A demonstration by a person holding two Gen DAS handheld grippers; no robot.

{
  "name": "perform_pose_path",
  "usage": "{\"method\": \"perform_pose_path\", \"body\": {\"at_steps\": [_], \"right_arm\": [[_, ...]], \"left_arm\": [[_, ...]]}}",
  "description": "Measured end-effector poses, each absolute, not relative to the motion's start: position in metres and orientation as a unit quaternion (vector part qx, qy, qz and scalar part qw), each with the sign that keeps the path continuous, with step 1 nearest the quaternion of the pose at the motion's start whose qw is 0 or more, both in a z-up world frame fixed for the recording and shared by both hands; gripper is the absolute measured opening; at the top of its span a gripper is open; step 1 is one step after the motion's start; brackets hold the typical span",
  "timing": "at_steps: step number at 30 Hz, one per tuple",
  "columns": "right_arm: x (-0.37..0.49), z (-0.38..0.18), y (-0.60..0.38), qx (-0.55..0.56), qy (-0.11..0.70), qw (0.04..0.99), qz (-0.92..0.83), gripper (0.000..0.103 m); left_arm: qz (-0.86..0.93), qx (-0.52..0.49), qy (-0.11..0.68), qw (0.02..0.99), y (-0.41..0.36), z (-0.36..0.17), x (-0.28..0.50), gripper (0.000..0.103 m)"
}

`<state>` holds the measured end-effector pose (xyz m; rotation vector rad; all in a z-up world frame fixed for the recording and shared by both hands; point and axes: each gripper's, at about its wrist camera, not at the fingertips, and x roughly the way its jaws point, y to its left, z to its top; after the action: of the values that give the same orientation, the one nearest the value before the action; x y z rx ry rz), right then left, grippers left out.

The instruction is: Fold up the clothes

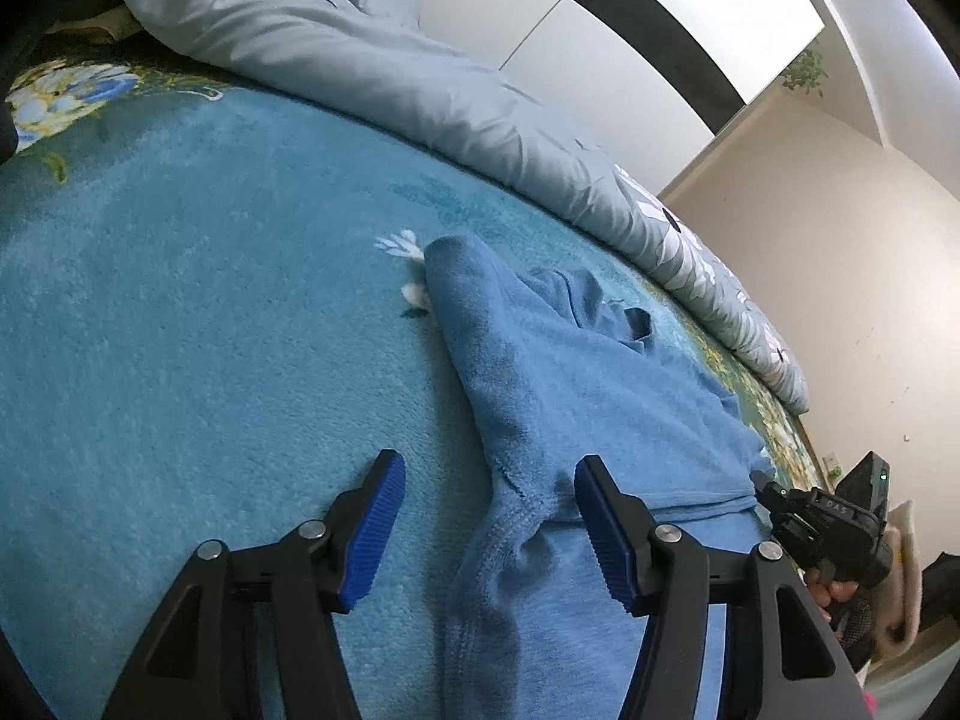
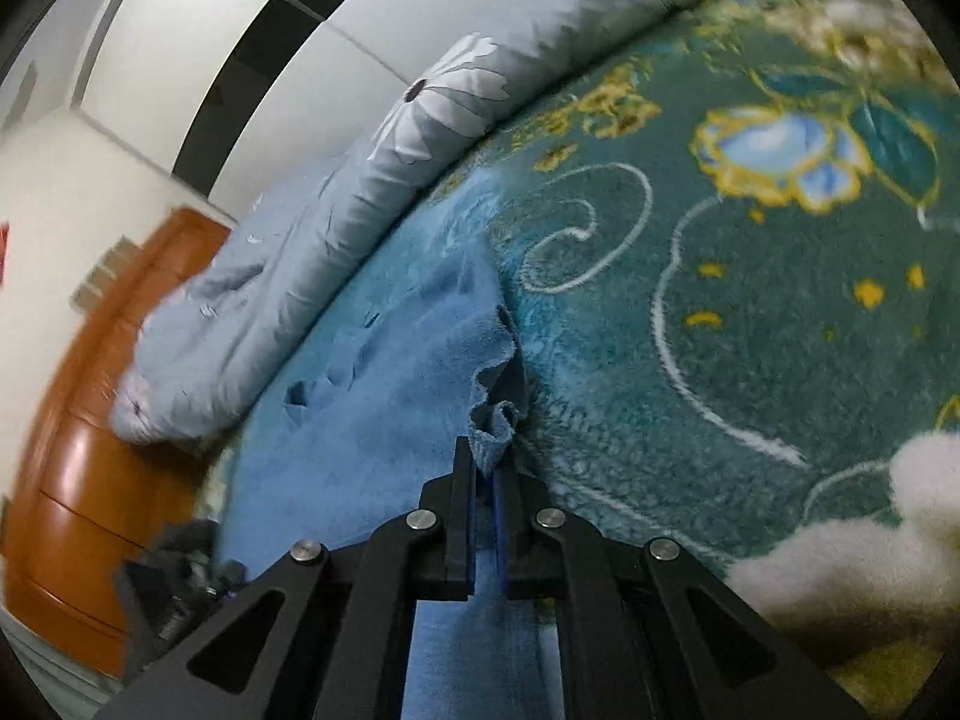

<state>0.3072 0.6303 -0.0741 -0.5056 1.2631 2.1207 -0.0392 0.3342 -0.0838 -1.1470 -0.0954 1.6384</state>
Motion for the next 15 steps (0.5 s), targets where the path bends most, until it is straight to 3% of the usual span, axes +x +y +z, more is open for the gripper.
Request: {"method": "perform_pose_path", "body": {"at_steps": [6,15], "right_arm": [[0.327,-0.058,0.605,-0.181,0.464,0.308,0.81,0.01],[0.394,-0.079,0.536,-0.207,0.504,0.255,0.799,0.016]], "left_arm": [[0.665,-0.523,-0.032,0.532,0.302,-0.08,-0.026,0.063],[0.624,-0.582,-0.023,0.521,0.254,-0.076,-0.004,0.063]]}}
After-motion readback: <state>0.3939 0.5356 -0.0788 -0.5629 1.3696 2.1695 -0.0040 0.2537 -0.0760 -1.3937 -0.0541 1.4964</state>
